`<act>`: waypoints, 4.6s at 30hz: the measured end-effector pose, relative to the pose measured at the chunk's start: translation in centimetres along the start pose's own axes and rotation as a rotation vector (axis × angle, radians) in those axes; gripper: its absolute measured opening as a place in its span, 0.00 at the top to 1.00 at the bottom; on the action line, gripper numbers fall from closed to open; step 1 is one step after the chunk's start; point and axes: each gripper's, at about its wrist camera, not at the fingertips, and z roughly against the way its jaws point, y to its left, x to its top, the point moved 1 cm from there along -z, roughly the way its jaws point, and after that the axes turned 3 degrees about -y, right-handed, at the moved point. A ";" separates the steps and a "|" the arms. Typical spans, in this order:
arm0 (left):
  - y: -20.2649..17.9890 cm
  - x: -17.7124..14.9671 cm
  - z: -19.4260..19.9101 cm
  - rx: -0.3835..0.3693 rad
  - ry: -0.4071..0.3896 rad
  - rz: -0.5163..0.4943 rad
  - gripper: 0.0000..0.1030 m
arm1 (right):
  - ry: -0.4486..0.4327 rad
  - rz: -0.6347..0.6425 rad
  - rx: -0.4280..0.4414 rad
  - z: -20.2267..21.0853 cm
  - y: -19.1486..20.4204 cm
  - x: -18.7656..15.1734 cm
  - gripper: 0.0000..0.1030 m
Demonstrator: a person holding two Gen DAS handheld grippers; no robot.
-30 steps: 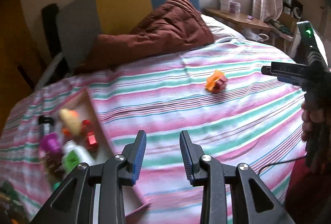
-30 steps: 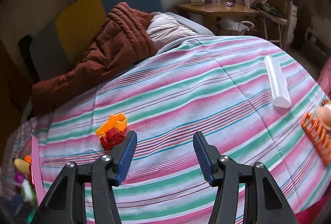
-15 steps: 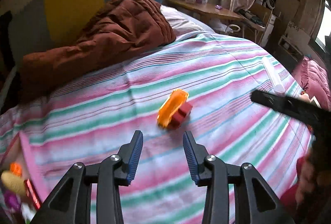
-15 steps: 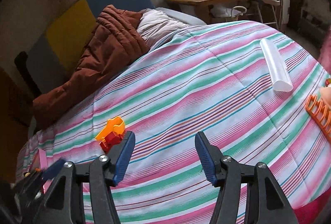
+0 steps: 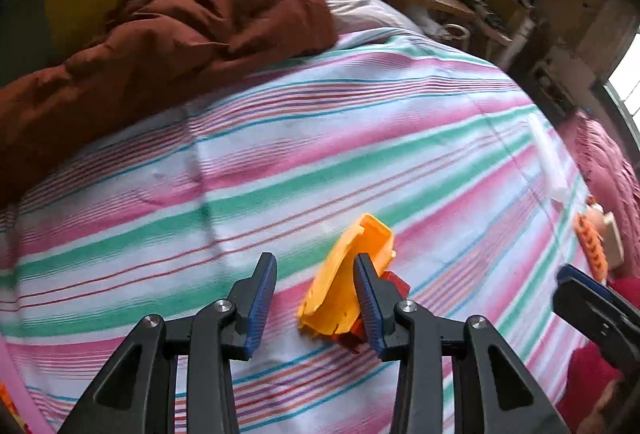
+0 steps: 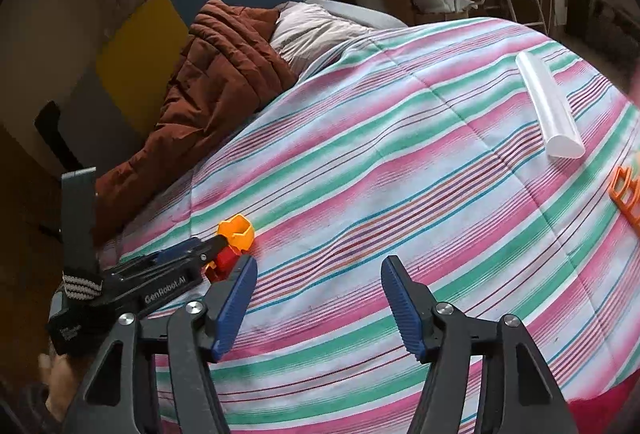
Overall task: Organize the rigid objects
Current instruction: 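Grasp the orange scoop with the left gripper while the right gripper grasps the red block, then carry the orange scoop with the left gripper into the tray and release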
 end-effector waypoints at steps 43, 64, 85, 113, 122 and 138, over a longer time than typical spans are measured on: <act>-0.8 -1.5 1.2 -0.043 0.010 -0.363 0.58 | 0.105 0.133 0.021 -2.3 2.5 -1.7 0.36; 3.2 -7.3 9.9 0.032 -0.135 0.034 0.76 | 0.165 0.174 0.072 -4.7 4.3 -1.6 0.37; 4.2 -16.4 22.7 0.237 -0.344 0.185 0.76 | 0.348 0.535 0.124 -6.3 10.2 -8.1 0.85; 11.9 -30.4 29.4 0.327 -0.354 0.505 0.76 | 0.241 0.676 0.123 -6.0 10.7 -9.2 0.85; 11.0 -29.9 27.3 0.264 -0.314 0.460 0.76 | 0.234 0.693 0.116 -6.0 10.8 -9.2 0.85; 12.8 -28.4 20.9 0.242 -0.126 0.430 0.75 | 0.229 0.710 0.107 -6.1 10.9 -9.4 0.85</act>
